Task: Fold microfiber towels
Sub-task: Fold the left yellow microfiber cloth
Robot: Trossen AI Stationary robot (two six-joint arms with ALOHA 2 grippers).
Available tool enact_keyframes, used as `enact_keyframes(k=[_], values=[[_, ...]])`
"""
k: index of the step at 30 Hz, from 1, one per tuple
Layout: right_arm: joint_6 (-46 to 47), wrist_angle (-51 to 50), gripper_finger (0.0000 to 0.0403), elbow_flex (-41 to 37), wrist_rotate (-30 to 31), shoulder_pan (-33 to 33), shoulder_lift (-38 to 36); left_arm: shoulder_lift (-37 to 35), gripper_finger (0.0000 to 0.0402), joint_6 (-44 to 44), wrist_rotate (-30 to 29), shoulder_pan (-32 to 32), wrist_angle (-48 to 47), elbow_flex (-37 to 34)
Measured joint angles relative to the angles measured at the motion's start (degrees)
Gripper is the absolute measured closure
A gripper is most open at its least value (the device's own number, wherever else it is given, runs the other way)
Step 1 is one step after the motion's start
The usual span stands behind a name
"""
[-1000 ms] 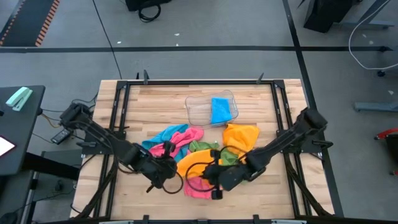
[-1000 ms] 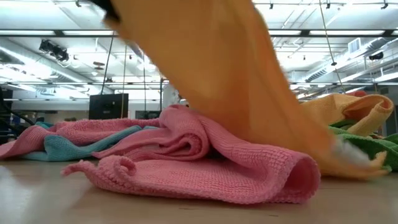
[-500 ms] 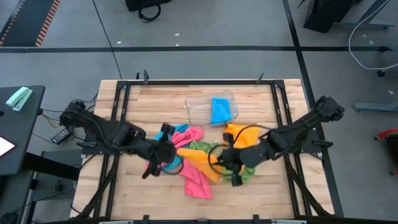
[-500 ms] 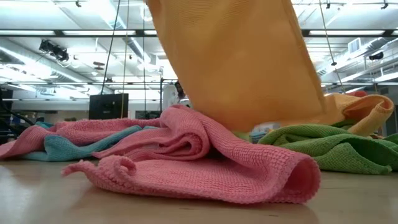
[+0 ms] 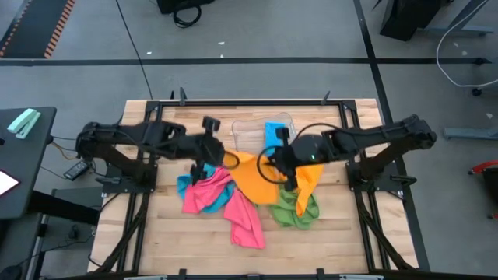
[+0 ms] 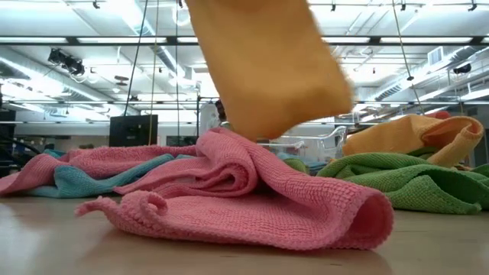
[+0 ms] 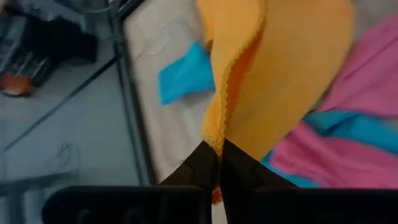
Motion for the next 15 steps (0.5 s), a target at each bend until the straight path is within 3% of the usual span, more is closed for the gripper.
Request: enact_keyframes(k=[8, 15], values=[[-6.4, 1.5, 0.0389, 2.8, -7.0, -6.4, 0.0, -1.1, 0.0390, -0.5, 0.5, 2.1, -6.9, 9.4], [-2.9, 3.7, 0.0389, 1.5, -15.3, -4.8, 5.1, 0.2, 0.0373, -12.3, 6.7, -2.3, -11.4, 6.7]])
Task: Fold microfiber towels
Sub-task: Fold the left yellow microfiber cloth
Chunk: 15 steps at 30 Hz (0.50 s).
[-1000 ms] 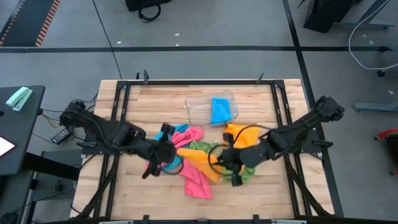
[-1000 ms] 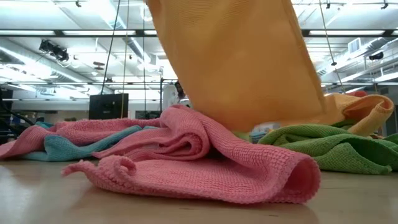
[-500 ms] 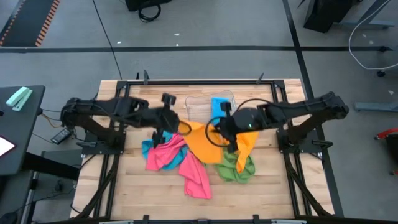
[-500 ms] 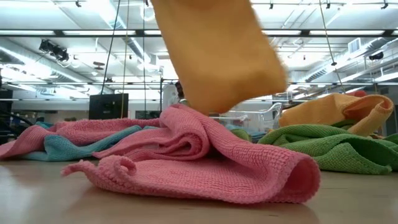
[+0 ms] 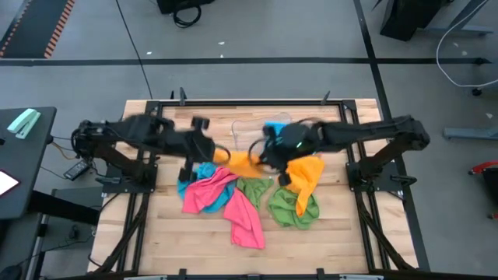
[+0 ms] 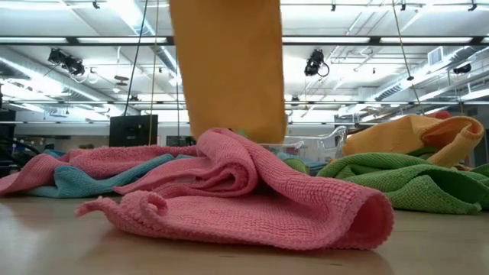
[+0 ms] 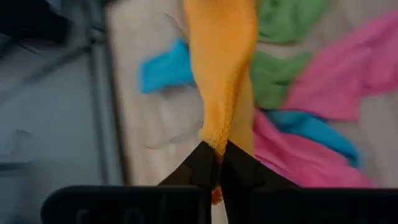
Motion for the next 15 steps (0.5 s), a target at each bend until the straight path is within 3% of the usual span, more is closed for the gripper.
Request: enact_keyframes(k=[8, 15], values=[[8.2, 2.6, 0.0389, -0.6, -0.4, 9.1, 10.8, 0.0, 0.0390, -12.4, 0.3, -12.1, 5.3, -14.0], [15.9, 10.7, 0.0389, -0.5, -0.4, 15.4, 17.1, 0.1, 0.0367, -20.8, 3.7, -20.8, 11.7, -18.6]])
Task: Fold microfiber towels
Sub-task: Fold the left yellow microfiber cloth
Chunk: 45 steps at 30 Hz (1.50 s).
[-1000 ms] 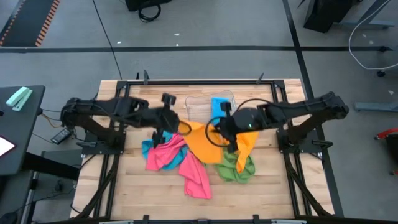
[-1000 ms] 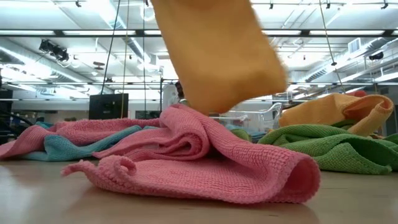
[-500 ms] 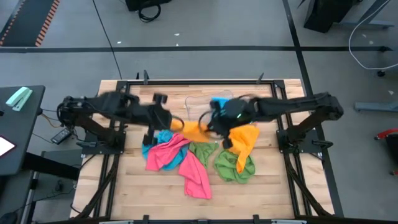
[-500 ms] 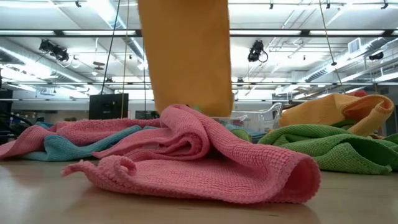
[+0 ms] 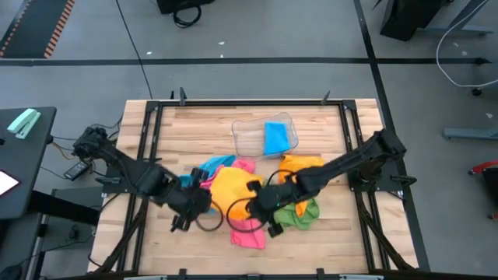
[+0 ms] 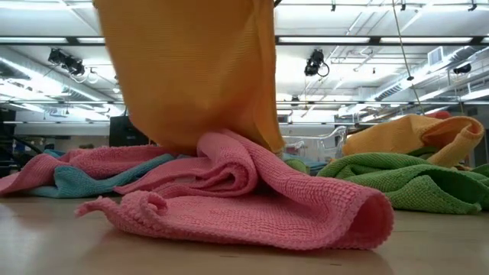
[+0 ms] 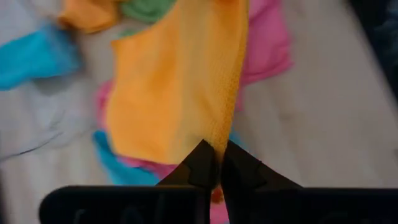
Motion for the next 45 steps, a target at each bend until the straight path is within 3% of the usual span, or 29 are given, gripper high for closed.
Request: enact_keyframes(k=[10, 15, 19, 24, 28, 36, 45], values=[[6.6, 8.6, 0.0388, 0.0, -0.4, 4.8, 6.4, 3.7, 0.0387, -9.0, 3.2, -7.7, 3.3, 0.0], [9.7, 11.7, 0.0388, 0.0, -1.7, 6.4, 8.0, 8.4, 0.0371, -9.5, 6.4, -8.4, 4.4, 0.0], [10.7, 12.9, 0.0388, 0.0, -1.7, 7.4, 8.4, 10.4, 0.0381, -9.8, 10.8, -8.3, 6.4, 0.0], [13.2, 14.5, 0.0388, 0.0, -1.7, 9.0, 9.9, 10.9, 0.0390, -12.7, 11.7, -9.0, 8.2, 0.0], [15.6, 16.6, 0.0388, 0.0, -1.9, 10.6, 11.7, 10.9, 0.0374, -13.4, 11.6, -10.3, 11.3, 0.0], [18.1, 16.5, 0.0388, 0.0, -0.3, 13.1, 11.7, 13.7, 0.0388, -13.0, 11.7, -11.0, 13.9, 0.0], [19.8, 5.5, 0.0388, 0.1, 0.8, 11.3, 11.7, 16.5, 0.0369, -10.3, 9.4, -7.2, 10.0, 0.0]])
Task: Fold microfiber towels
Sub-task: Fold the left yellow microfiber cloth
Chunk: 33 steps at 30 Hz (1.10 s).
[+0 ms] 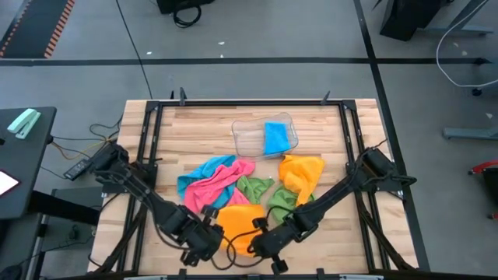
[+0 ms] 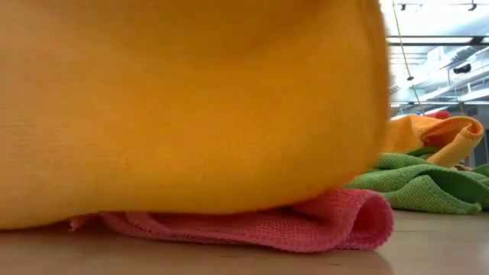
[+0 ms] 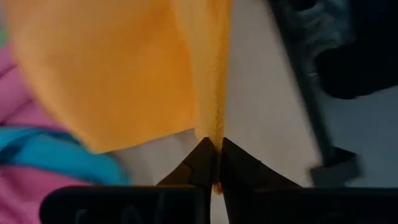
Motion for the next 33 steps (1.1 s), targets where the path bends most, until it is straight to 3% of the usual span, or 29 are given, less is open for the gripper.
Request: enact_keyframes(k=[13, 33], values=[[1.2, -14.4, 0.0388, 0.0, 2.8, -5.7, -2.1, 1.2, 0.0378, -2.7, -5.4, 6.3, -7.1, 0.0], [1.3, -21.8, 0.0387, 0.0, 4.4, -9.1, -2.3, 6.9, 0.0370, -0.8, -6.7, 11.6, -11.0, 0.0]])
